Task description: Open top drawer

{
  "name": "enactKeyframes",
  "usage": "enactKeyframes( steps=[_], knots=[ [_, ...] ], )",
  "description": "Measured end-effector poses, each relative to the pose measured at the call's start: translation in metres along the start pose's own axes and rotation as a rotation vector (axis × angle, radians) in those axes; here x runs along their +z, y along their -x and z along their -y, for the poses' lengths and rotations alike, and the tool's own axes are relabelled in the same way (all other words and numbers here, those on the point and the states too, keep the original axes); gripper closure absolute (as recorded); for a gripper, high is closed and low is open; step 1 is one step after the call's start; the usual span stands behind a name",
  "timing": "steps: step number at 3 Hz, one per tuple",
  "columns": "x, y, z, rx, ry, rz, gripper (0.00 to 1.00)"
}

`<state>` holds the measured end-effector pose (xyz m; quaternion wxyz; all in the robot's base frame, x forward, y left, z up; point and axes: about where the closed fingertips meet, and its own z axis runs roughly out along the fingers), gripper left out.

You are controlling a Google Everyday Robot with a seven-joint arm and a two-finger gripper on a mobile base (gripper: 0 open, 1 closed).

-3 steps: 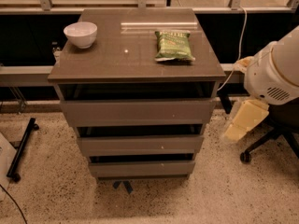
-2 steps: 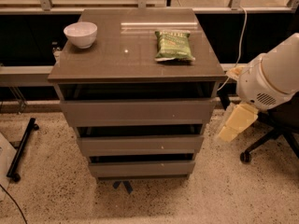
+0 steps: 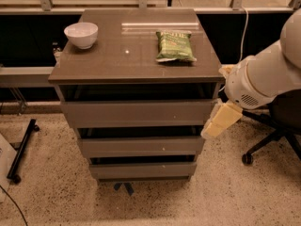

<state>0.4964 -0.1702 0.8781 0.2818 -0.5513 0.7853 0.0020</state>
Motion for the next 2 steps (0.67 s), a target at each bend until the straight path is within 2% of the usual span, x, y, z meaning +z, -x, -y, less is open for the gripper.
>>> enactKeyframes(
  steps=[1,2],
  knots=[
    [0.019,0.005,0.011,0.034,-0.035,0.049,0.0],
    [0.053,0.001,0.019,0.108,-0.051,0.106,0.0]
  ],
)
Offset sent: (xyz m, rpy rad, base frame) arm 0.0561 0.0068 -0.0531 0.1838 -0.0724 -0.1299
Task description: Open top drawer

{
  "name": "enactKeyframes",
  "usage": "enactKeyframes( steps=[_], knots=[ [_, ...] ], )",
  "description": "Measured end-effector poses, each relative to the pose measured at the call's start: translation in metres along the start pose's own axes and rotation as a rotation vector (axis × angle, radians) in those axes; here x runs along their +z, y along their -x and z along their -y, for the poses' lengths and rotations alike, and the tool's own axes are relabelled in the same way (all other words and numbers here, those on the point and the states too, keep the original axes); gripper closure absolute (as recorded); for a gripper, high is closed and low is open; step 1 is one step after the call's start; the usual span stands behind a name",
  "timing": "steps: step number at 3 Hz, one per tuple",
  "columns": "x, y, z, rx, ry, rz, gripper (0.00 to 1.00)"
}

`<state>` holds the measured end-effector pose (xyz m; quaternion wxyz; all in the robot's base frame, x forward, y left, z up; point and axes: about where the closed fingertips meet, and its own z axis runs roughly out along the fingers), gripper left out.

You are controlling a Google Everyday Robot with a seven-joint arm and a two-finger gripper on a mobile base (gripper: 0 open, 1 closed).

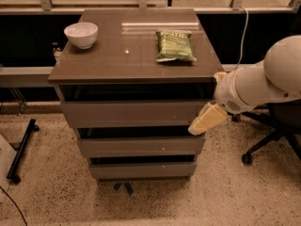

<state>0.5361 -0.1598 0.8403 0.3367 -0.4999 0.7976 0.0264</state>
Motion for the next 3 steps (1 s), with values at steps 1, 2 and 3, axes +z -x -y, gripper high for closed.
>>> enactKeyframes(
  steps=[1,2,3],
  knots=[
    [0.023,-0.004,0.001,0.039,0.002,0.03,0.0],
    [0.045,-0.009,0.003,0.084,-0.001,0.061,0.0],
    [0.068,-0.009,0.011,0.107,0.001,0.082,0.0]
  ],
)
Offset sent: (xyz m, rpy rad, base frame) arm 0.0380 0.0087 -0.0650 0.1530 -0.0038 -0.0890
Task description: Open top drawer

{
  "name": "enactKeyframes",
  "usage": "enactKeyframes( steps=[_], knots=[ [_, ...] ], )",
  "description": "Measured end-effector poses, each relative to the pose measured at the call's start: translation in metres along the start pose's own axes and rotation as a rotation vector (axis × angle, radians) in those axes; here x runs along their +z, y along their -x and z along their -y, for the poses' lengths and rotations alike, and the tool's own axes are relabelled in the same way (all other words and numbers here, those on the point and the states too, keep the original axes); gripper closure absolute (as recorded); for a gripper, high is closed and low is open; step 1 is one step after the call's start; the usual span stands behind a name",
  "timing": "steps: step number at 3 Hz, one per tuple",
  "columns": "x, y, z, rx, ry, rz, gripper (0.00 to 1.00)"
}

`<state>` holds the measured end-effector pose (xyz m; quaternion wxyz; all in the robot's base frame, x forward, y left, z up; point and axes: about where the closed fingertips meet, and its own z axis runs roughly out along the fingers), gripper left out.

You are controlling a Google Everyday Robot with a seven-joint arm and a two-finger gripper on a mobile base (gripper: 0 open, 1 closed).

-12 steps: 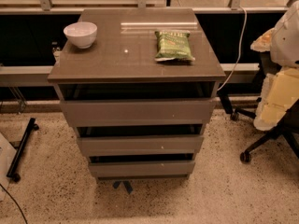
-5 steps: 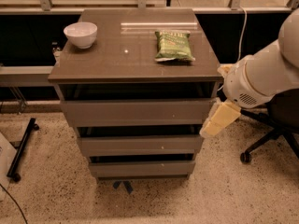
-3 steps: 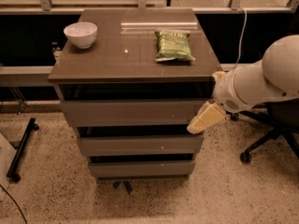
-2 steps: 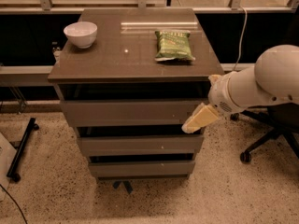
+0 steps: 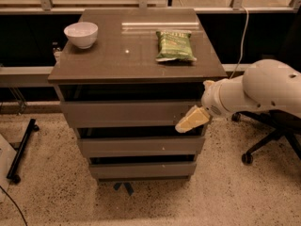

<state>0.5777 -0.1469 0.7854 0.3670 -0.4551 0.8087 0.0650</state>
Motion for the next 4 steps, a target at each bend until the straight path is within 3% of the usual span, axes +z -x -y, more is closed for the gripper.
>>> enactKeyframes(
  steps=[2,3,4],
  knots=[
    [0.052,-0.011,0.011,0.041,0.025,-0.013,0.0],
    [0.098,-0.008,0.037,0.065,0.048,-0.013,0.0],
    [0.098,-0.008,0.037,0.065,0.048,-0.013,0.0]
  ],
)
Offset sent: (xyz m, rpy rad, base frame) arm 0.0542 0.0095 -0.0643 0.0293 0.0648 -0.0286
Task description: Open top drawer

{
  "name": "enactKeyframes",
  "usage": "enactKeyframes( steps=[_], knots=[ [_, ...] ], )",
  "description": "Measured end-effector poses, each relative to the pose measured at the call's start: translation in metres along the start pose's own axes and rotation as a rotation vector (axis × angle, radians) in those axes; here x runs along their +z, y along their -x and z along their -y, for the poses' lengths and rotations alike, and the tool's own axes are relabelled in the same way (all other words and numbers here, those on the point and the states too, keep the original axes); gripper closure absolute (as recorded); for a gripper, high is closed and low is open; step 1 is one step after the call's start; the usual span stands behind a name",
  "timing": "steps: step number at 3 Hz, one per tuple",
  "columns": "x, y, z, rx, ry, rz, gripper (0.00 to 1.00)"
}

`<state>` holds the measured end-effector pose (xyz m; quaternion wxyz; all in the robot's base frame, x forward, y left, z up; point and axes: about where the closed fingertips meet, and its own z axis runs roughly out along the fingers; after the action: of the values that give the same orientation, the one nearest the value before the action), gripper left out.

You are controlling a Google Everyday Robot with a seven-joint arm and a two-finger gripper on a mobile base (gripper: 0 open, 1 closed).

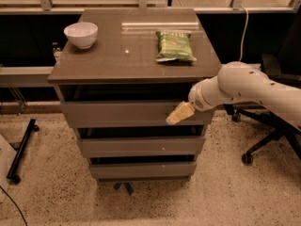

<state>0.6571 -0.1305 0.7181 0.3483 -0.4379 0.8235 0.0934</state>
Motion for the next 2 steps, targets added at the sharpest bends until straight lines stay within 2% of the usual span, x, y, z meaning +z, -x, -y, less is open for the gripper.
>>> enactKeyframes(
  steps=[2],
  knots=[
    [0.024,-0.012,0.004,0.036,0.005,-0.014,0.0]
  ],
)
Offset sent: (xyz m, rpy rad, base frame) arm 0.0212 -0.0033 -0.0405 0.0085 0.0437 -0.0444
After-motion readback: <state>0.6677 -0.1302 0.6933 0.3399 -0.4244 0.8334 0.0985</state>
